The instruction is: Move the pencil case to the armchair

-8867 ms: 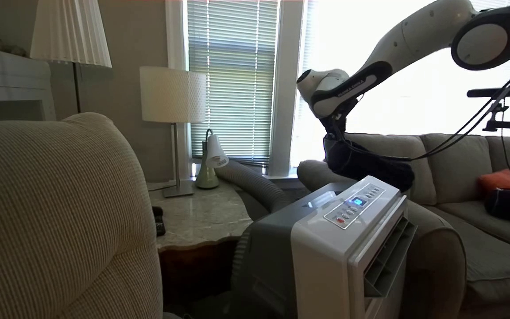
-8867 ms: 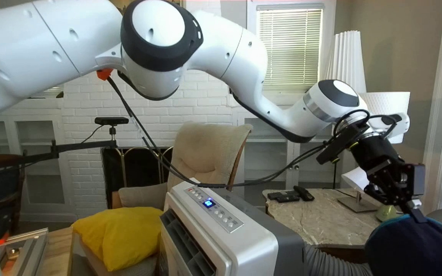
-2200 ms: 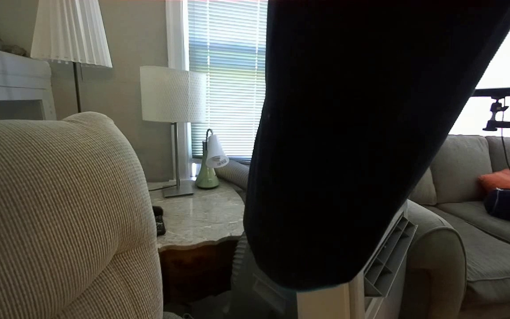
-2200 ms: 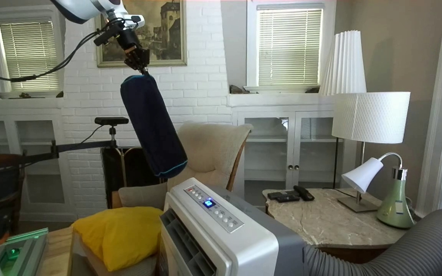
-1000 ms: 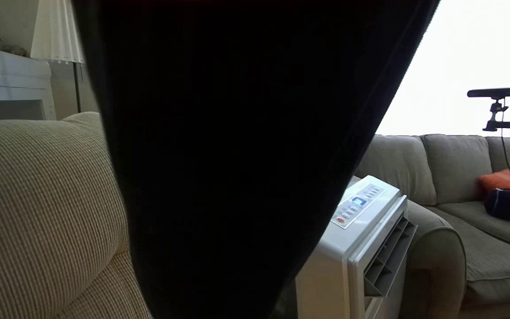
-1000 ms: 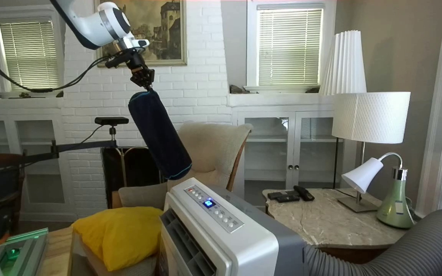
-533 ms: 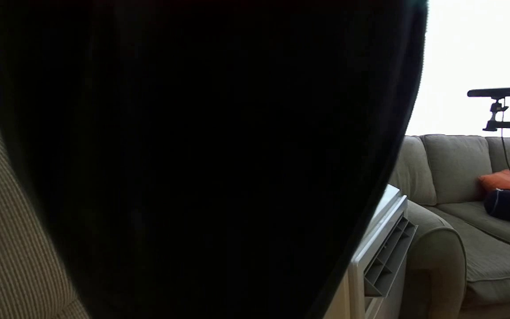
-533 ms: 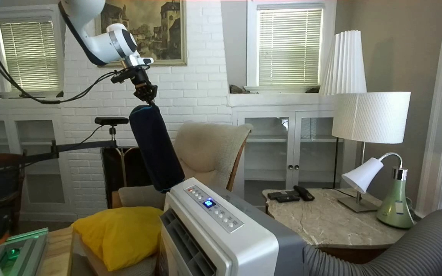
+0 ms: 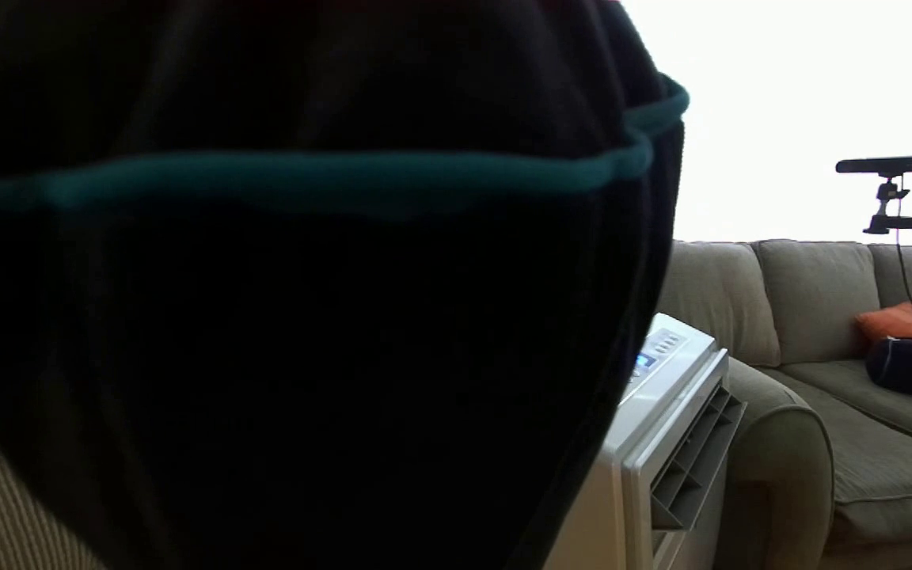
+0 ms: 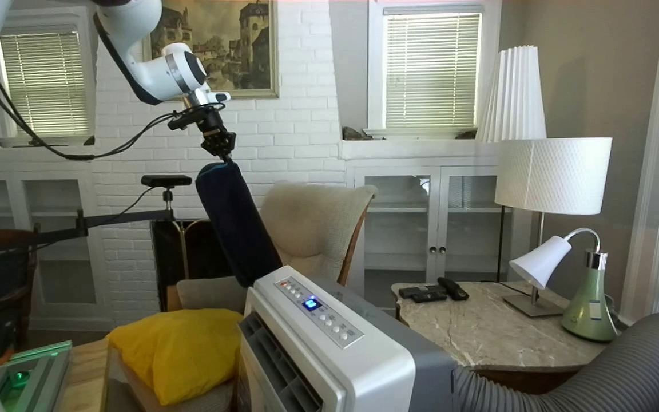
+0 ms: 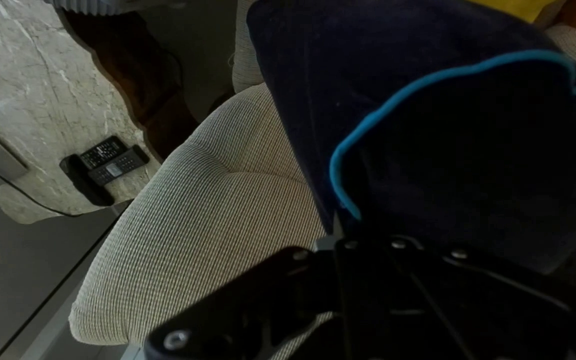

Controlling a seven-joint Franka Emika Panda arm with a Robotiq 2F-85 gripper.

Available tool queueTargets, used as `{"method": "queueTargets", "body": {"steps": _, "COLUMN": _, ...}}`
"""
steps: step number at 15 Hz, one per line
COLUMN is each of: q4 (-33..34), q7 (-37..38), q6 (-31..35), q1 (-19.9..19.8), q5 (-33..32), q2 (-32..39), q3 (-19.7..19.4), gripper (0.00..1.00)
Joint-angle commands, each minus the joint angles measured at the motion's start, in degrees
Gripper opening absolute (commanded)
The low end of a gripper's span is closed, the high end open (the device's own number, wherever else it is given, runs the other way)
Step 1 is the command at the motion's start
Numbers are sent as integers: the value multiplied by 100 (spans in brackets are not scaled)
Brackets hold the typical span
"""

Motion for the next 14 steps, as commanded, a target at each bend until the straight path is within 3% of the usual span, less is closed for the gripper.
{"method": "queueTargets", "body": {"steps": 1, "q4": 34, "q7": -68, "q6": 12, "q1": 207, "q5": 116, "q2": -9, "q3": -253, "gripper": 4}}
{"method": "queueTargets", "body": {"steps": 8, "q4": 623, "q7": 269, "q6": -207, "q1": 650, "q5": 105, "q2": 683, "q3": -682, "gripper": 1}}
{"method": "queueTargets", "body": {"steps": 14, "q4": 1708, "q7": 220, "q6": -406, "q1": 1086, "q5": 291, "q2": 1645, "q3": -1133, "gripper": 1}}
